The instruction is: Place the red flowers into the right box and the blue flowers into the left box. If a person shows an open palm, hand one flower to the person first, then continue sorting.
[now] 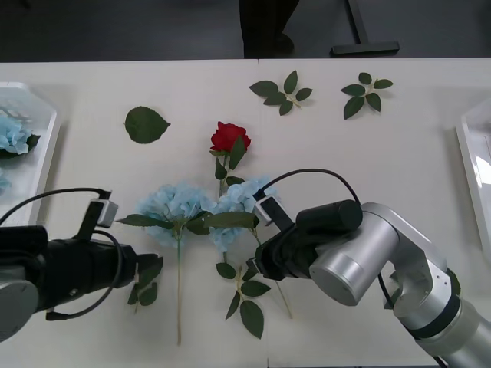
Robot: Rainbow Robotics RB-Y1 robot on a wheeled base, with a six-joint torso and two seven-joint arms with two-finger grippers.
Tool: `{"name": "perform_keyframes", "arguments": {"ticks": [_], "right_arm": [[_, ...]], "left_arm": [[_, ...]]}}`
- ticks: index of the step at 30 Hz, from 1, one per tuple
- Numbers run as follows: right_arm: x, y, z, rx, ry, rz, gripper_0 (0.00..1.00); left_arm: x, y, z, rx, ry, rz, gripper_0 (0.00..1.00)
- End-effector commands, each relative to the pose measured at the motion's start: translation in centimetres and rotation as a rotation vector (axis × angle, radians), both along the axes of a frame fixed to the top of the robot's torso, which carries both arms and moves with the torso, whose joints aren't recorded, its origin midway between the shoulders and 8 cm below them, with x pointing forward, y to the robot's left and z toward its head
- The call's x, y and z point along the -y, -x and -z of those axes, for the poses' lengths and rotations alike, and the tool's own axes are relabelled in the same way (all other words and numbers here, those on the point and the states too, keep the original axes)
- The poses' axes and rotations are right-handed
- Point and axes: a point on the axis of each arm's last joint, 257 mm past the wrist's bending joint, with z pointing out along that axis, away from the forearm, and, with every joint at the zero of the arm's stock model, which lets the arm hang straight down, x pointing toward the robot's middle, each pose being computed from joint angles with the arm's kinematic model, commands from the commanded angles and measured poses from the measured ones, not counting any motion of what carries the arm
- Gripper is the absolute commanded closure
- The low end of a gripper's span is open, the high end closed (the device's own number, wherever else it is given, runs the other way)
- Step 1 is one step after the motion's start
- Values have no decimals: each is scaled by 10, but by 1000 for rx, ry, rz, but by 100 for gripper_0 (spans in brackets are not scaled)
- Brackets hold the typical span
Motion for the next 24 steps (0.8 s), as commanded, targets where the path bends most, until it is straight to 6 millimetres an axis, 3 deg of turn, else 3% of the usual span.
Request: {"name": "perform_keyframes", "arguments": {"ticks": [1,6,11,12,13,14,15,16,17,18,20,24], "right_arm": [[-27,-4,-15,12,-58,8,0],[-38,-8,-12,14,-73,16,0],[-49,-16,-8,19,-98,35,2],[-50,-17,-8,24,-101,34,13],[-50,-18,-9,24,-104,37,34],[-50,-18,-8,21,-104,39,46],[-50,-17,-8,19,-110,43,79],[-49,-17,-7,13,-108,47,96],[-49,-16,-6,11,-109,46,100],[-47,-17,-6,10,-110,52,100],[-46,-16,-5,5,-110,55,100],[-41,-18,-6,9,-112,61,100]], "left_arm": [[42,-17,-11,26,5,-9,0],[70,-31,3,30,-29,-13,0],[81,-40,20,17,-37,-8,0],[84,-41,24,13,-34,-3,0],[88,-42,30,3,-33,0,0],[89,-42,31,0,-36,0,0],[89,-44,36,-5,-45,6,0],[89,-45,37,-6,-46,6,3],[90,-45,38,-9,-46,8,20],[93,-45,37,-10,-41,10,55],[93,-44,38,-15,-38,7,100],[93,-45,39,-17,-40,6,100]]}}
